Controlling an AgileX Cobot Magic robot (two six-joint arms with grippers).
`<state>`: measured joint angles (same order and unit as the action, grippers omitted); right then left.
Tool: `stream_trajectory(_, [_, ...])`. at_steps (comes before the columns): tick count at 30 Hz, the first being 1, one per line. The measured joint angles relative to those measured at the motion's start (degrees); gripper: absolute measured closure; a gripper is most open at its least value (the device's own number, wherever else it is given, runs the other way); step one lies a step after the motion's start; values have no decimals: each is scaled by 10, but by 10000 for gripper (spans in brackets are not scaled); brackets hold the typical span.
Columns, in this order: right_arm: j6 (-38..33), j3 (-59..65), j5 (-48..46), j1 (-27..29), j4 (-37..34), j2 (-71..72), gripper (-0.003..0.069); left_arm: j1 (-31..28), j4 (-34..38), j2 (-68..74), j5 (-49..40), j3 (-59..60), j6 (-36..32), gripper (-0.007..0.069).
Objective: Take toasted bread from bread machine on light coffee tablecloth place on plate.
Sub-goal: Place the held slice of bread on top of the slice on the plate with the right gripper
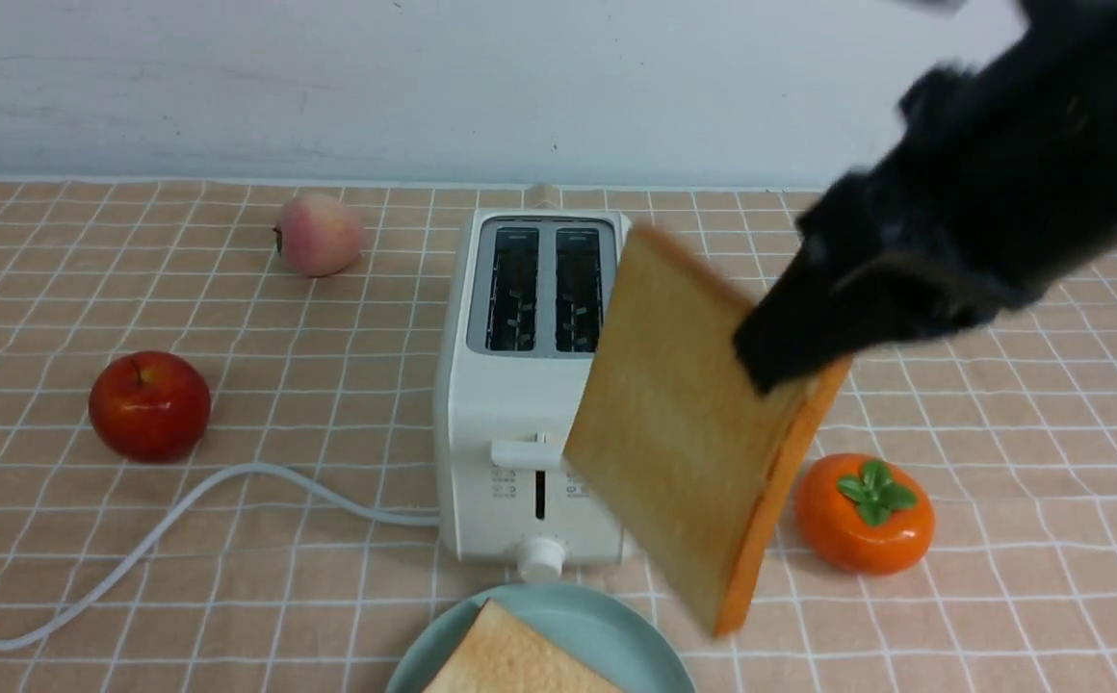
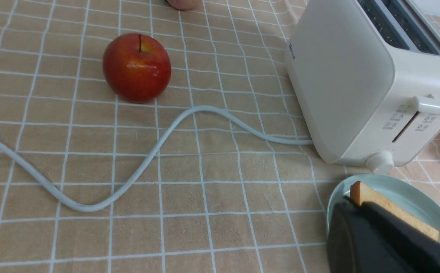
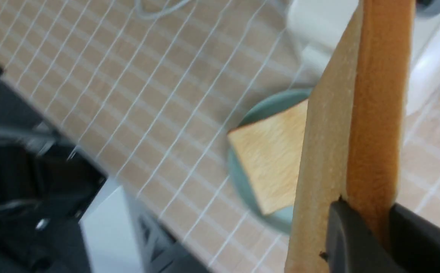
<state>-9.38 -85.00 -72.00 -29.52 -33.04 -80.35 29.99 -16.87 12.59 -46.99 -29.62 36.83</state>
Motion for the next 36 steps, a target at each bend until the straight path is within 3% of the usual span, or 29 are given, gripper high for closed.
stream_trajectory(5, [-97,144,21,0,-124,-24,588,0,-1,0,0,0,0,638])
stream_trajectory(10, [-171,239,103,0,-228,-63,588,0,-1,0,0,0,0,638])
stream_trajectory(16, [-203,251,184,0,-264,-106,562,0,-1,0,0,0,0,638])
stream_trajectory(19, [-205,251,208,0,-274,-138,508,0,-1,0,0,0,0,638])
stream_trajectory(29, [-168,251,213,0,-202,-172,249,0,5,0,0,0,0,638])
stream_trajectory(36, [-117,207,203,0,-33,-150,164,0,5,0,0,0,0,638])
